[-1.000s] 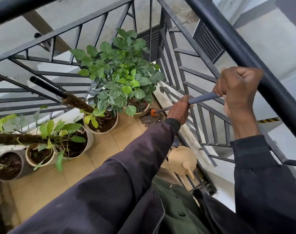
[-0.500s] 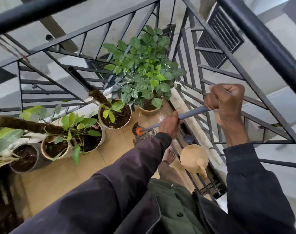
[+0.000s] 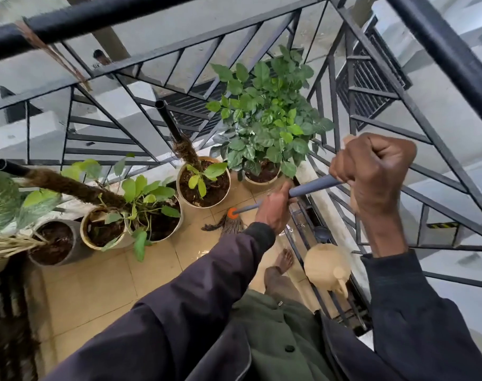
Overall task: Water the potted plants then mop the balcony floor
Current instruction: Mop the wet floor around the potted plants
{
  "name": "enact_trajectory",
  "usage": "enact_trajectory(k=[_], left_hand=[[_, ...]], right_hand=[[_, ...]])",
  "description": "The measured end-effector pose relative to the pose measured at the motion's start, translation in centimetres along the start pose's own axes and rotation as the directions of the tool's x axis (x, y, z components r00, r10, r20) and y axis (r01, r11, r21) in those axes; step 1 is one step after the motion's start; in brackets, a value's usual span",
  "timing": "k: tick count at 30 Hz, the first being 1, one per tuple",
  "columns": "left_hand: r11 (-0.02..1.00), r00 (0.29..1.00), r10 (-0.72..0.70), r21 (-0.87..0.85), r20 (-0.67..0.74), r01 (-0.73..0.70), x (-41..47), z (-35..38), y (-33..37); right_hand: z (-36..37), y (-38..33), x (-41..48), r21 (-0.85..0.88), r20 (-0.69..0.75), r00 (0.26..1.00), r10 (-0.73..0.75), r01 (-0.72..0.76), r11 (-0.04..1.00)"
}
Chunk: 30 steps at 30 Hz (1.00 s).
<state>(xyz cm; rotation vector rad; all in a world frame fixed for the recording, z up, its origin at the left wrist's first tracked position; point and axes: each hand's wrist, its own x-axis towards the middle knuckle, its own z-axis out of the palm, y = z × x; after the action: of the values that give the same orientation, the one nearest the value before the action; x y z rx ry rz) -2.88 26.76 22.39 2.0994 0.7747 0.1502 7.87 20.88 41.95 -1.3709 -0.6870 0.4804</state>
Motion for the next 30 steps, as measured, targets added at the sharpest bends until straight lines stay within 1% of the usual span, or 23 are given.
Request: enact_trajectory(k=[4, 6, 8, 11, 13, 15, 19, 22, 27, 30], left_hand=[[0.999, 0.996, 0.045, 0.03, -0.072, -0.043, 2.4, -0.9, 0.3], [0.995, 0.993, 0.033, 0.093, -0.11, -0.023, 3.8, -0.8, -0.3], [0.991, 0.993, -0.013, 0.134, -0.121, 0.029, 5.2, -0.6, -1.6], [0.98, 0.994, -0.097, 0.172, -0.042, 0.102, 6.8, -0.9, -4.4], [0.983, 0.99, -0.133, 0.135, 0.048, 0.126, 7.5, -1.1, -6.3], [0.987, 0.989, -0.132, 0.098, 0.069, 0.125, 7.4, -0.8, -6.8], [0.99, 0.991, -0.132, 0.044, -0.035, 0.133, 7.2, -1.3, -5.3], [0.993, 0.996, -0.075, 0.089, -0.038, 0.078, 7.3, -2.3, -4.1], [0.986, 0.992, -0.11, 0.12, -0.06, 0.116, 7.1, -2.5, -2.5], [0.986, 0.993, -0.101, 0.131, -0.059, 0.108, 6.5, -2.2, -2.0]], right_hand=[[0.7, 0.2, 0.6, -0.026, -0.018, 0.998, -0.06, 0.059, 0.998], [1.1, 1.1, 0.7, -0.038, -0.033, 0.996, -0.079, 0.078, 0.996], [1.6, 2.6, 0.4, -0.103, -0.066, 0.995, -0.072, 0.065, 0.993], [2.2, 6.0, -1.1, -0.304, -0.079, 0.997, -0.02, -0.005, 0.953], [2.5, 7.7, -2.2, -0.408, -0.108, 0.994, -0.007, -0.038, 0.912], [3.0, 7.8, -2.3, -0.414, -0.14, 0.99, -0.014, -0.046, 0.909], [4.0, 6.2, -0.3, -0.395, -0.145, 0.989, -0.036, -0.024, 0.918], [3.5, 5.1, 1.9, -0.367, -0.16, 0.987, -0.013, -0.048, 0.929], [3.1, 3.9, 3.2, -0.378, -0.147, 0.989, 0.001, -0.057, 0.924], [2.6, 3.2, 3.1, -0.37, -0.155, 0.988, 0.02, -0.077, 0.926]])
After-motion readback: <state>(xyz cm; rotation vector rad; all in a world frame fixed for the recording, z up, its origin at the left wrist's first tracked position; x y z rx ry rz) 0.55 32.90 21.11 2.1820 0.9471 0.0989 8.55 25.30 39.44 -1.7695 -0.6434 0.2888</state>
